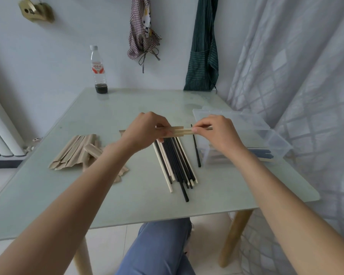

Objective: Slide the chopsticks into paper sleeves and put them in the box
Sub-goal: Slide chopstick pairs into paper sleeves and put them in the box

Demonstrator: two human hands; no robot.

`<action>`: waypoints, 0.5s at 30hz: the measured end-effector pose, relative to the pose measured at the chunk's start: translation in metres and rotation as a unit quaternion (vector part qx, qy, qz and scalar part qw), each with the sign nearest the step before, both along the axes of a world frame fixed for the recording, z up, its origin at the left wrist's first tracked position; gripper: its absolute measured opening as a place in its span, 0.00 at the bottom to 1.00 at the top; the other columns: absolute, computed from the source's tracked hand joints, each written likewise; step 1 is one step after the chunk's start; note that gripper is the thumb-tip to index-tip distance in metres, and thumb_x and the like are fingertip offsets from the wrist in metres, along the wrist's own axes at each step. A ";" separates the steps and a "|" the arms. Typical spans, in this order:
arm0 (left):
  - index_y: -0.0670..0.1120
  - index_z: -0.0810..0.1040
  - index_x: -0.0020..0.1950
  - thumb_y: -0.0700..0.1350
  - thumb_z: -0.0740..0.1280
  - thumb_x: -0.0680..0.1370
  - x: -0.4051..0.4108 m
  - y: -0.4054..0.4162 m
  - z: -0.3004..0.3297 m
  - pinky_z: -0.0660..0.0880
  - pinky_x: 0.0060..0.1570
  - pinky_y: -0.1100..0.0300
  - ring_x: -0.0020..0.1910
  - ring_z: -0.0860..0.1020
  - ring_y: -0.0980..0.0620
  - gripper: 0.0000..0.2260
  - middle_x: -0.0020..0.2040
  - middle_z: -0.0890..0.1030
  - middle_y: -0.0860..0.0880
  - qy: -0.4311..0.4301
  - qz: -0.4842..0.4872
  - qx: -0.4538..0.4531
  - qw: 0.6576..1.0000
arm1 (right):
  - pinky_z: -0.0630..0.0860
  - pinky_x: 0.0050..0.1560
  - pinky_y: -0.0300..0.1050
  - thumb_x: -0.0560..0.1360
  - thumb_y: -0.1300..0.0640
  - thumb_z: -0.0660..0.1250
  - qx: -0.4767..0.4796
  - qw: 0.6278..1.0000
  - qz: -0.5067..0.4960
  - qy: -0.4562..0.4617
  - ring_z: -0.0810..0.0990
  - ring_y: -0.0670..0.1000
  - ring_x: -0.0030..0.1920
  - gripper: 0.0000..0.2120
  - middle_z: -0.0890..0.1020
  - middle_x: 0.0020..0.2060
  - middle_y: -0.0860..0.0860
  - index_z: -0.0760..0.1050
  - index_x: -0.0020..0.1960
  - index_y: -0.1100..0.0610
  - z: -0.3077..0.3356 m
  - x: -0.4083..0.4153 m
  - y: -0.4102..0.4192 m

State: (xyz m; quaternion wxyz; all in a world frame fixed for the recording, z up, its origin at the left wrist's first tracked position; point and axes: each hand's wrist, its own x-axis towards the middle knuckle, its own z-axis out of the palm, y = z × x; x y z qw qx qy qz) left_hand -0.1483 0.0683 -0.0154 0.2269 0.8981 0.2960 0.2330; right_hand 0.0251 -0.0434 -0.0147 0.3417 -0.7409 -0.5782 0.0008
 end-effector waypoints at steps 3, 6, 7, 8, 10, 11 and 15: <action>0.48 0.83 0.46 0.47 0.69 0.75 0.004 0.001 -0.001 0.73 0.38 0.60 0.37 0.80 0.52 0.05 0.33 0.83 0.51 0.003 0.003 -0.015 1.000 | 0.70 0.60 0.45 0.73 0.55 0.69 0.019 0.998 -0.040 -0.034 0.75 0.43 0.43 0.05 0.80 0.41 0.44 0.82 0.47 0.54 0.000 0.016 -0.006; 0.49 0.83 0.46 0.48 0.69 0.74 0.015 0.000 0.000 0.76 0.43 0.55 0.37 0.81 0.53 0.05 0.34 0.83 0.50 0.004 0.010 -0.011 1.000 | 0.70 0.63 0.53 0.73 0.56 0.69 0.019 0.998 -0.052 -0.034 0.78 0.47 0.44 0.03 0.78 0.37 0.42 0.81 0.42 0.53 -0.002 0.025 -0.008; 0.49 0.83 0.45 0.48 0.69 0.75 0.020 -0.001 0.001 0.77 0.44 0.53 0.36 0.81 0.52 0.04 0.34 0.83 0.50 0.005 0.010 -0.007 1.000 | 0.71 0.60 0.50 0.73 0.56 0.69 0.018 0.998 -0.046 -0.025 0.78 0.48 0.44 0.03 0.77 0.36 0.42 0.81 0.42 0.54 -0.003 0.026 -0.007; 0.49 0.83 0.46 0.47 0.69 0.75 0.026 -0.002 0.002 0.77 0.44 0.53 0.35 0.81 0.53 0.04 0.34 0.83 0.50 0.007 0.009 -0.003 1.000 | 0.73 0.55 0.45 0.73 0.57 0.69 0.019 0.999 -0.040 -0.017 0.78 0.48 0.44 0.03 0.77 0.36 0.42 0.81 0.42 0.54 -0.004 0.027 -0.006; 0.48 0.83 0.46 0.46 0.69 0.75 0.037 -0.003 0.003 0.77 0.42 0.55 0.34 0.80 0.54 0.04 0.34 0.82 0.51 0.015 0.003 0.005 1.000 | 0.70 0.44 0.34 0.74 0.57 0.69 0.016 0.999 -0.033 -0.013 0.76 0.45 0.42 0.04 0.77 0.36 0.43 0.82 0.43 0.55 -0.004 0.030 -0.006; 0.48 0.83 0.47 0.46 0.68 0.76 0.043 -0.004 0.004 0.77 0.41 0.55 0.33 0.81 0.55 0.05 0.35 0.82 0.51 0.019 -0.001 0.008 1.000 | 0.67 0.40 0.28 0.74 0.57 0.69 0.012 0.999 -0.032 -0.014 0.75 0.44 0.41 0.04 0.77 0.37 0.44 0.82 0.44 0.56 -0.005 0.034 -0.006; 0.48 0.82 0.46 0.46 0.68 0.76 0.066 -0.006 0.005 0.74 0.34 0.61 0.30 0.79 0.57 0.04 0.35 0.82 0.50 0.035 -0.013 0.007 0.999 | 0.66 0.40 0.26 0.74 0.58 0.69 0.001 0.999 -0.042 0.004 0.76 0.43 0.41 0.04 0.80 0.38 0.45 0.82 0.44 0.56 -0.005 0.057 -0.010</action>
